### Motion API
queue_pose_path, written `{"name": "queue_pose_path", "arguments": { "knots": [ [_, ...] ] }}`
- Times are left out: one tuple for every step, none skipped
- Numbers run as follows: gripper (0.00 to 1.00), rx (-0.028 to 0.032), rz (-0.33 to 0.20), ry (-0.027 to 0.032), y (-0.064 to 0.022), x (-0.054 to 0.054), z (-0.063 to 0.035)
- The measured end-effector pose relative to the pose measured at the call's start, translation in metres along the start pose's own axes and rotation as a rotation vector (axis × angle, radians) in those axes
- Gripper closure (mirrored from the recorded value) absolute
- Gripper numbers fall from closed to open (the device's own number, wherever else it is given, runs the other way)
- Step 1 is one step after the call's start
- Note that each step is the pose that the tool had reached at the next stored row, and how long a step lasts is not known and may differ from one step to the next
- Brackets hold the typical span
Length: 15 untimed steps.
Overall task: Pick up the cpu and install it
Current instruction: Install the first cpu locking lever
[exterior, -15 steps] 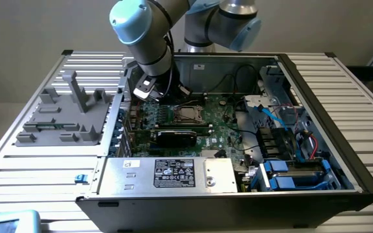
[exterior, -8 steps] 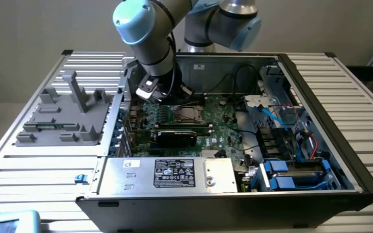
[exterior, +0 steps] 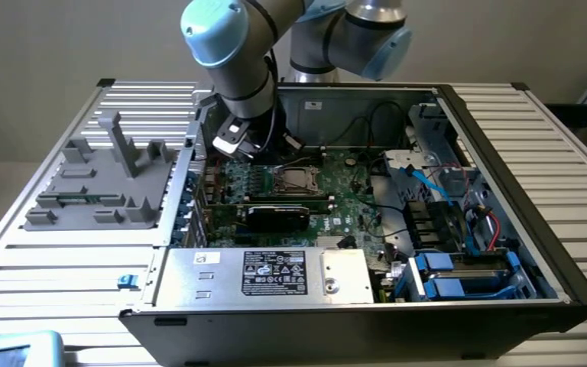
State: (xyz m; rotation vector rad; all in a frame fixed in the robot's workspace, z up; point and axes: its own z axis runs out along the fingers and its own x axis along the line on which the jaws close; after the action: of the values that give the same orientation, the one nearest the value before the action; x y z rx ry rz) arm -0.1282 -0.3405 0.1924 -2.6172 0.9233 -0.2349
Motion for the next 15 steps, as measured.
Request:
{"name": "queue_pose_path", "arguments": {
  "knots": [
    [0.89, -0.001, 0.0, -0.0012, -0.0001, 0.0, -0.0003],
    [0.89, -0.0011, 0.0, -0.0013, -0.0002, 0.0002, -0.0003],
    [0.89, -0.0013, 0.0, -0.0014, -0.0003, 0.0004, -0.0003],
    [0.89, -0.0017, 0.0, -0.0014, -0.0006, 0.0007, -0.0002],
    [0.89, -0.0018, 0.0, -0.0013, -0.0009, 0.0012, -0.0001],
    [0.89, -0.002, 0.0, -0.0012, -0.0015, 0.0019, 0.0002],
    [0.89, -0.0019, 0.0, -0.0012, -0.0023, 0.003, 0.0006],
    [0.89, -0.0015, 0.0, -0.0011, -0.0034, 0.0046, 0.0012],
    [0.89, -0.0014, 0.0, -0.001, -0.0042, 0.0056, 0.0016],
    [0.89, -0.0016, 0.0, -0.001, -0.0048, 0.0065, 0.0019],
    [0.89, -0.0015, 0.0, -0.001, -0.005, 0.0069, 0.002],
    [0.89, -0.0017, 0.0, -0.0009, -0.0052, 0.0072, 0.0021],
    [0.89, -0.0018, 0.0, -0.0009, -0.0054, 0.0075, 0.0022],
    [0.89, -0.002, 0.0, -0.0009, -0.0057, 0.0079, 0.0023],
    [0.89, -0.002, 0.0, -0.0008, -0.006, 0.0084, 0.0025]
  ]
}}
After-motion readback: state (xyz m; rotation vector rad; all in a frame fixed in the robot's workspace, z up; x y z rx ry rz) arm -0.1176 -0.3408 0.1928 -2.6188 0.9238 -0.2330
